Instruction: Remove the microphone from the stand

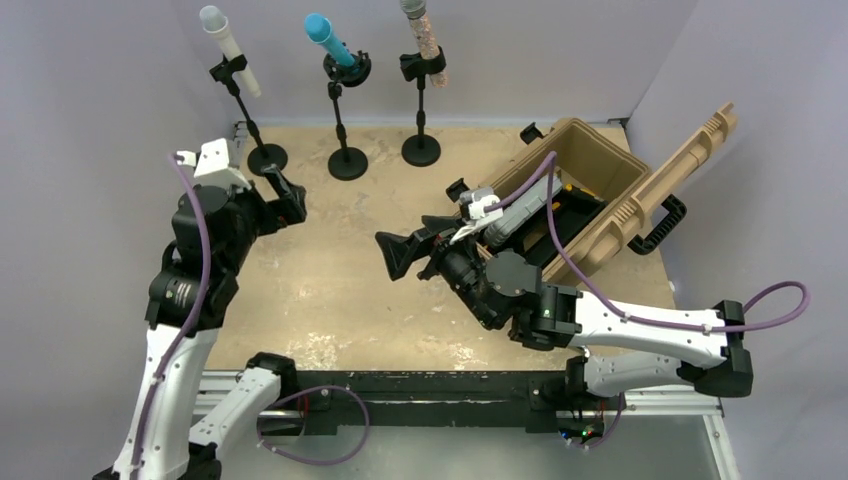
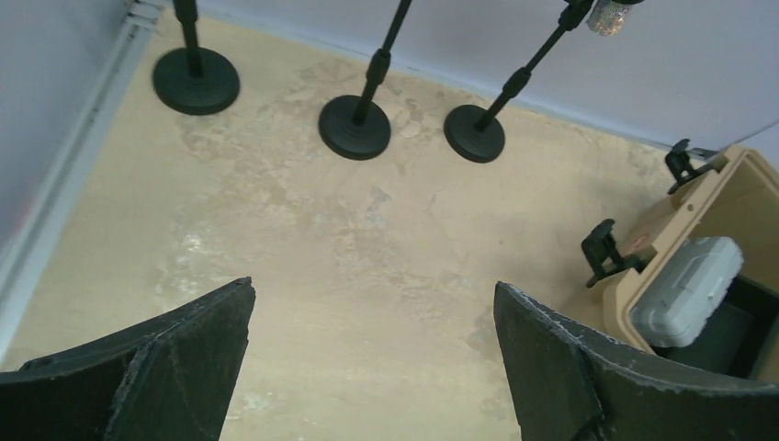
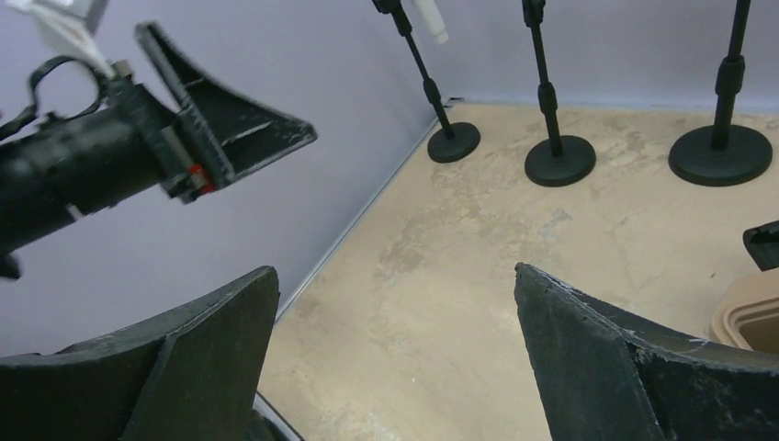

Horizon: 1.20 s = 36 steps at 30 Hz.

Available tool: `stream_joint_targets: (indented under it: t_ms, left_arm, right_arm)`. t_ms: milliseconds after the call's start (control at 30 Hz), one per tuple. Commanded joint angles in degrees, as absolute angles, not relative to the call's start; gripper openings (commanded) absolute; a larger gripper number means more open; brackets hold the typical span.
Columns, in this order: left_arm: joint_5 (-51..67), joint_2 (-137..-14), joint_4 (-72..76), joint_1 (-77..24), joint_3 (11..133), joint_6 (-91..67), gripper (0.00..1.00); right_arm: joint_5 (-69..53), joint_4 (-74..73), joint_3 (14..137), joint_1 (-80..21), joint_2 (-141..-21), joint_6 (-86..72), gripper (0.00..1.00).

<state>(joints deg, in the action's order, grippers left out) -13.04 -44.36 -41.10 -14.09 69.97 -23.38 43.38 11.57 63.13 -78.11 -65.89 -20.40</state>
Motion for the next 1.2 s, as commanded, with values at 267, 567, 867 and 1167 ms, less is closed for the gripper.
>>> stream_joint_targets:
  t_ms: [267,567,867,1167]
  left_arm:
    - [10.7,-60.8,-11.1,-1.7,64.4,-37.1,1.00]
    - [6.7,-81.9,8.4,-1.1,66.2,-32.5,1.00]
    - [19.1,-103.8,16.3,1.3,80.9,-28.2,1.00]
    - [28.8,-120.1,32.9,3.1,90.0,-31.0,1.00]
  right_arm:
    - [39.8,6.3,66.1,-78.3,-59.3,-12.0,0.99]
    - [41.7,6.0,67.1,-78.3,-56.8,-12.1,0.99]
    - [39.5,1.7,67.5,-78.3,-55.3,-9.5,0.98]
    - [35.1,4.9,63.0,-78.3,-46.6,-7.8,0.97]
